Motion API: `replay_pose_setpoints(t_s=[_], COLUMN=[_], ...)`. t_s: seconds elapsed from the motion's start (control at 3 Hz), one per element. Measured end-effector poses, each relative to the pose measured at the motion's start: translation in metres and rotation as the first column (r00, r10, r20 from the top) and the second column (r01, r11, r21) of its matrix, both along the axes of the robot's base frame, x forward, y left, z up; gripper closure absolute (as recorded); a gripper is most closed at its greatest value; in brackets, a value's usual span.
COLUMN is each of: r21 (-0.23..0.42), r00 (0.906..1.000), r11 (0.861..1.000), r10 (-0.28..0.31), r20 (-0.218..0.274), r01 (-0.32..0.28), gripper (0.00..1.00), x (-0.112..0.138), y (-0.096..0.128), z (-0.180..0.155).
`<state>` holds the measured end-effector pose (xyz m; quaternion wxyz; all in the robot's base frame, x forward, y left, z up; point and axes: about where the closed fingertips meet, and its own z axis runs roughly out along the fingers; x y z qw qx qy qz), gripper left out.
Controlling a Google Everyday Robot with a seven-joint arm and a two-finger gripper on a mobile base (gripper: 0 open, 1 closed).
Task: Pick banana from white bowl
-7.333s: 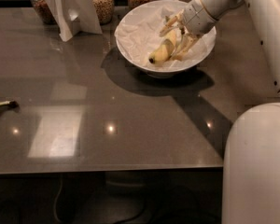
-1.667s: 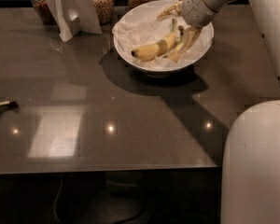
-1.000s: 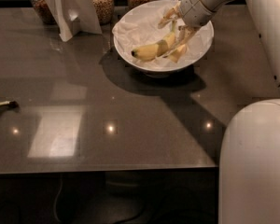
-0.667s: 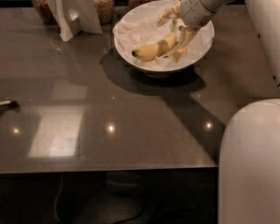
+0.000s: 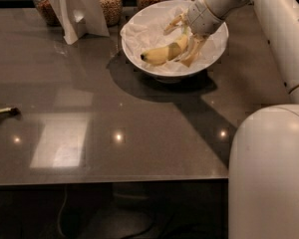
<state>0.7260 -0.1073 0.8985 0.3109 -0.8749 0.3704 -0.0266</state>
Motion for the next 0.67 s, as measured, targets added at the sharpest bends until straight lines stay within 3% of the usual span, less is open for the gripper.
replay_pose_setpoints(t_s=[0.33, 0.67], r21=[0.001, 0.002], r00=[1.0, 0.9999], r11=[1.0, 1.0], r10=[0.004, 0.01], r20=[-0.005, -0.011], r01=[-0.004, -0.01], gripper=[0.43, 0.54], x=[0.0003, 0.0007], y=[0.0021, 0.0049], z=[-0.002, -0.0042])
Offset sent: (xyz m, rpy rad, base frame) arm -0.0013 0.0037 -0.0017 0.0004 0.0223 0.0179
